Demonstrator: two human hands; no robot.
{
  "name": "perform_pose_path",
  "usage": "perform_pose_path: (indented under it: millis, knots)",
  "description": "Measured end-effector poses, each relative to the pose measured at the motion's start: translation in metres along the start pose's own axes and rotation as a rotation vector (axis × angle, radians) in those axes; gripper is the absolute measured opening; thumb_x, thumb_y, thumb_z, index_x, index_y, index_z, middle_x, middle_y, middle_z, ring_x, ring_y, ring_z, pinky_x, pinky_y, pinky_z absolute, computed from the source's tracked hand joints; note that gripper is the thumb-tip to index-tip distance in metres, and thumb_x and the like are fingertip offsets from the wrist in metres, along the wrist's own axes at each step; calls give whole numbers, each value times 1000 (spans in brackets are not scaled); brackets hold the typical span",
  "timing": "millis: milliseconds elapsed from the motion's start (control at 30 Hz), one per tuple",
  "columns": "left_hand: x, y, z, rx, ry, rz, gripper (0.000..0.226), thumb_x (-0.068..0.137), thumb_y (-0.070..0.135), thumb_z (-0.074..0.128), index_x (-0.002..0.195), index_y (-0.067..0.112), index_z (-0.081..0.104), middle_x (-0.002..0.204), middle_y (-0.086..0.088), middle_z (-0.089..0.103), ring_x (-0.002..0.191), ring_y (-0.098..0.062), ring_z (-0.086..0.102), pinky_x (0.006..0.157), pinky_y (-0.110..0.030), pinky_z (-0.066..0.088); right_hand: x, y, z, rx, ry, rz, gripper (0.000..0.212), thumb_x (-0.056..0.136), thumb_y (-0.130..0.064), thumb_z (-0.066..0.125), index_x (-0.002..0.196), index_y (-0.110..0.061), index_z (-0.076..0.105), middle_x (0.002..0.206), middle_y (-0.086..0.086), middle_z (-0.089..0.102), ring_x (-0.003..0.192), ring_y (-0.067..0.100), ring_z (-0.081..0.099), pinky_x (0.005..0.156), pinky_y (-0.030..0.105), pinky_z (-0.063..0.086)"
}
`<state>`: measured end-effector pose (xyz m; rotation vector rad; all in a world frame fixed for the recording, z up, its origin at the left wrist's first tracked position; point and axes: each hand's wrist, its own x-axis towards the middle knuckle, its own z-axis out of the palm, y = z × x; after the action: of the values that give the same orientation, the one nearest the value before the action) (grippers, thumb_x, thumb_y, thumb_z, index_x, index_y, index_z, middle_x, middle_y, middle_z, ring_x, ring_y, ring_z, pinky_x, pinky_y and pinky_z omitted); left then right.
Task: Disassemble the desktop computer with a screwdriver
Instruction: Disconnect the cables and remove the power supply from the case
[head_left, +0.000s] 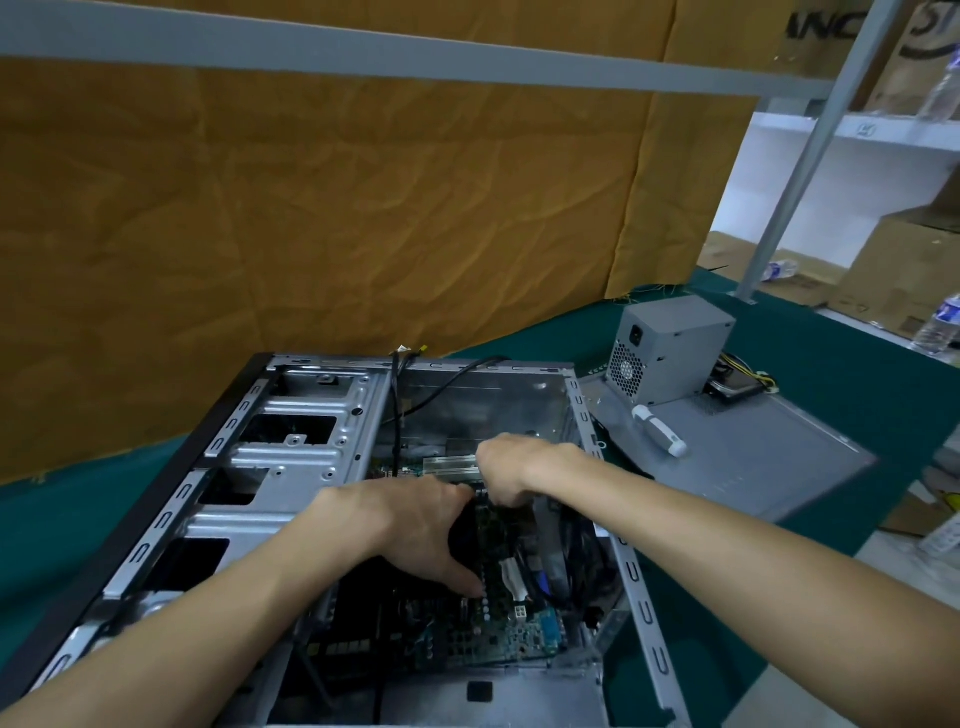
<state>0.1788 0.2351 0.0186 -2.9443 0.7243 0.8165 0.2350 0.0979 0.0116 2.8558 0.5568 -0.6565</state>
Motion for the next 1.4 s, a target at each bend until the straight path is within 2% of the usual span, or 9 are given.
perform_pose_path:
  millis: [100,233,367,500,600,900,1200,1300,1400]
  knots:
    - [2,-1,0,-9,0,8,88,69,74,74,137,26,46,124,3,64,110,-19,62,97,-40,53,0,1,-2,1,-13,-5,25,85,5,55,67,-9,47,67,7,50,53,18,48,43,27,36]
    - [4,-2,0,3,16,13,87,67,76,74,134,27,48,125,4,63,111,-18,62,97,-39,53,1,-3,0,-32,47,2,29,86,4,61,68,-11,44,71,5,49,66,24,54,60,33,44]
    - [5,-2,1,21,22,5,87,65,77,74,132,28,49,124,5,63,110,-18,62,96,-39,53,0,-1,1,-40,34,-24,30,87,5,58,67,-11,43,68,5,48,57,19,49,47,28,38]
    - [5,-3,1,11,29,12,87,64,77,74,132,29,49,125,5,64,111,-19,62,97,-40,53,0,-2,0,-49,62,-13,30,88,4,60,69,-12,42,72,4,48,65,22,53,58,32,42]
    - [5,-4,2,20,26,7,88,64,79,72,132,30,49,123,6,64,109,-18,63,95,-40,54,2,0,0,-34,17,-11,29,87,7,57,67,-10,44,69,6,48,56,18,47,49,30,39]
    - [5,-4,3,13,43,2,88,64,79,73,131,27,49,121,3,65,107,-20,64,93,-40,54,2,3,1,1,16,11,22,89,0,54,71,-10,48,71,6,52,56,19,50,46,27,36]
    - [6,-5,3,6,37,-1,87,64,79,73,130,26,50,117,4,66,103,-19,64,91,-39,55,2,2,3,9,74,18,28,87,4,58,67,-11,45,68,6,49,56,18,48,56,32,41]
    - [6,-6,3,3,46,9,88,62,80,72,129,28,50,119,5,66,106,-19,64,93,-40,55,2,4,4,27,27,18,26,87,6,56,66,-9,50,71,10,57,57,24,53,51,30,44]
    - [6,-6,4,9,41,5,87,63,80,72,128,28,50,118,5,65,104,-18,64,92,-40,55,2,3,3,2,56,28,23,88,3,59,70,-10,50,71,7,53,64,24,55,59,32,44]
